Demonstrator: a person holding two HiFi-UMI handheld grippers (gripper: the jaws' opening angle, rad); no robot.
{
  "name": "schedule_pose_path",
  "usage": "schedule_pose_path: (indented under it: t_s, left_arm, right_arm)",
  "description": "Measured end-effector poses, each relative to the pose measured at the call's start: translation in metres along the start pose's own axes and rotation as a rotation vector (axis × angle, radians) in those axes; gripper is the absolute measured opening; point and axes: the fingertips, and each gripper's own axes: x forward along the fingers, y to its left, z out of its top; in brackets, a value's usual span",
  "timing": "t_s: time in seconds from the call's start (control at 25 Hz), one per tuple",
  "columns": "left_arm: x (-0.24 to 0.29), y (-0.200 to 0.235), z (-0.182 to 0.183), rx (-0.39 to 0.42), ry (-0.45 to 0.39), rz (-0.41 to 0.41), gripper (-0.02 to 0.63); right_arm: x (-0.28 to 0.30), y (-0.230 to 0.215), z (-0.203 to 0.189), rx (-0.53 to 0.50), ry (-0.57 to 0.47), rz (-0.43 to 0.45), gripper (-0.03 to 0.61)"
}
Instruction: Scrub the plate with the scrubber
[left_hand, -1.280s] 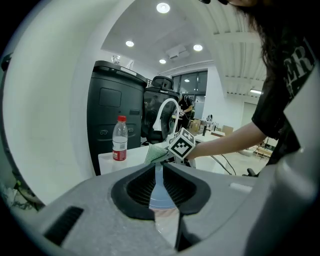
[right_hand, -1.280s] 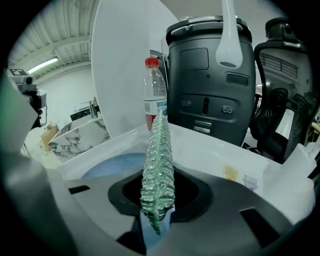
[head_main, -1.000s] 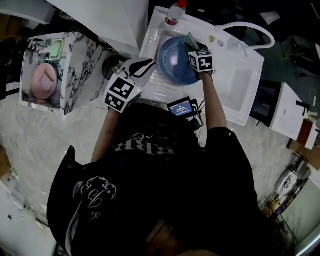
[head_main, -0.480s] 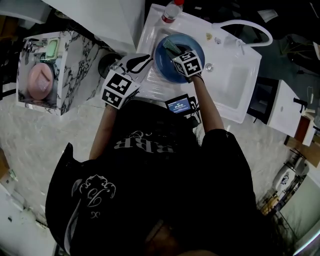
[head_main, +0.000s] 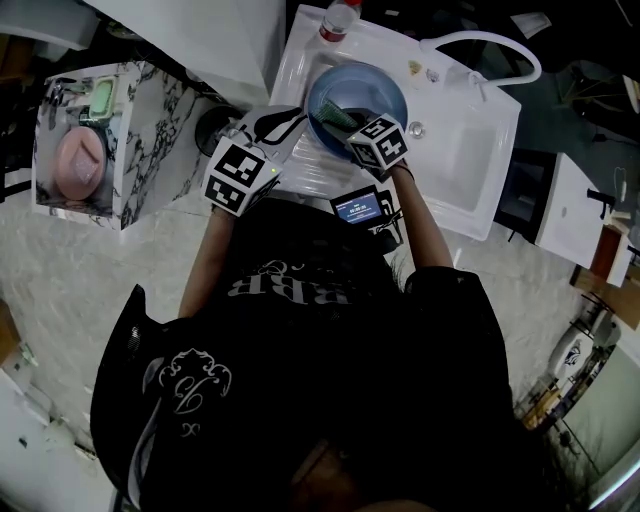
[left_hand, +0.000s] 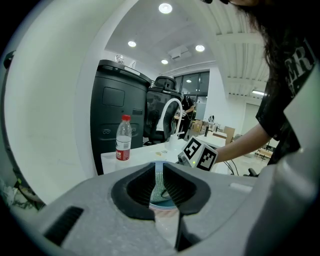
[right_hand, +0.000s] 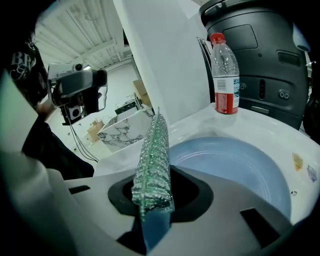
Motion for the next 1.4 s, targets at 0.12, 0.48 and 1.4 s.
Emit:
schedule_pose_path:
  t_s: [0.12, 0.48, 1.4]
  left_arm:
    - [0.0, -0.004, 0.006, 0.004, -0.012, -0.006, 0.043]
    - [0.01, -0.018, 0.014, 0.034, -0.017, -0.063, 0.043]
    - [0.005, 0.001, -0.001, -0.001, 0.016, -0.035, 0.043]
  right_arm:
    - [-0.005, 0.007, -0.006, 0.006, 0.005, 0.025, 0.091]
    - [-0.024, -0.037, 0.02, -0.129, -0.086, -0.147, 0.091]
    - [-0.025, -0.122, 0.009, -0.292, 0.076, -0.258, 0.091]
